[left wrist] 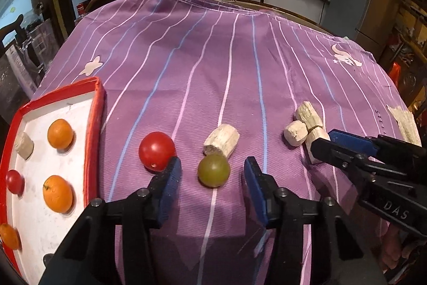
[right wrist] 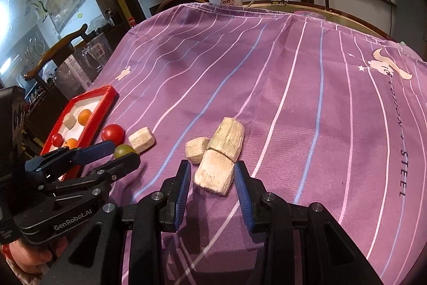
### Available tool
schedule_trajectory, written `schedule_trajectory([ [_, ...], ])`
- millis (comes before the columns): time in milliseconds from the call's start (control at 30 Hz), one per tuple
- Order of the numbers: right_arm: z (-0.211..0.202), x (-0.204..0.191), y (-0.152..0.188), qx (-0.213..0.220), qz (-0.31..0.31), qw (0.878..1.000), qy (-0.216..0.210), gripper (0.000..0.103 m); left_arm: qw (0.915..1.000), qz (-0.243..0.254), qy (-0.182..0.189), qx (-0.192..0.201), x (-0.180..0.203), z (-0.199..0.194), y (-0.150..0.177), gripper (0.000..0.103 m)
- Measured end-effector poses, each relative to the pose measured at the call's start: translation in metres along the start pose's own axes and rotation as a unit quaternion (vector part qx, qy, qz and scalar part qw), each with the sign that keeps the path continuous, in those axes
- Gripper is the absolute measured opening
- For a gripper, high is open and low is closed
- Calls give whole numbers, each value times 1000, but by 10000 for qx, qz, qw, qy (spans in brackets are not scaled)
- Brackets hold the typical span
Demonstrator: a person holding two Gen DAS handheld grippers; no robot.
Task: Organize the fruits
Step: 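Grasp the green grape with the left gripper while the right gripper grasps a pale chunk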
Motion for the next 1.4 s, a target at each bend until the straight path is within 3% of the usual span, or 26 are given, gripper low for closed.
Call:
schedule_trajectory([
  [133,4,-1,1,-10,-71,9999,109,37,10000,49,-41,2,1,8,3,47],
  [200,5,-2,2,4,-143,9997,195,37,9999,97,-120,38,1,8,3,35],
  [233,6,-2,1,23,-158,9996,216,37,9998,93,-144,60,1,7,3,23],
  [600,-4,-2,5,93,-98,9998,168,36,9997,-87,94,193,5,-18,11,23],
  [1067,-58,-17,35,486,151,9987,-94,33,9963,-199,391,735,18,-90,43,23],
  [1267,-71,-26,47,604,-72,9981,140,32,9954,-241,342,863,15,-107,53,23],
  [1400,-71,-5,53,574,220,9979,197,33,9951,-377,335,856,4,-110,64,23],
])
Point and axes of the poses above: each gripper's, at about its wrist camera, not at the fingertips, and z roughly the way its jaws point, x to its right, y to its underside, the point moved 9 cm from there along z, roughly the way its jaws point, and after that the axes turned 6 degrees about -x, right-handed, at the moved point
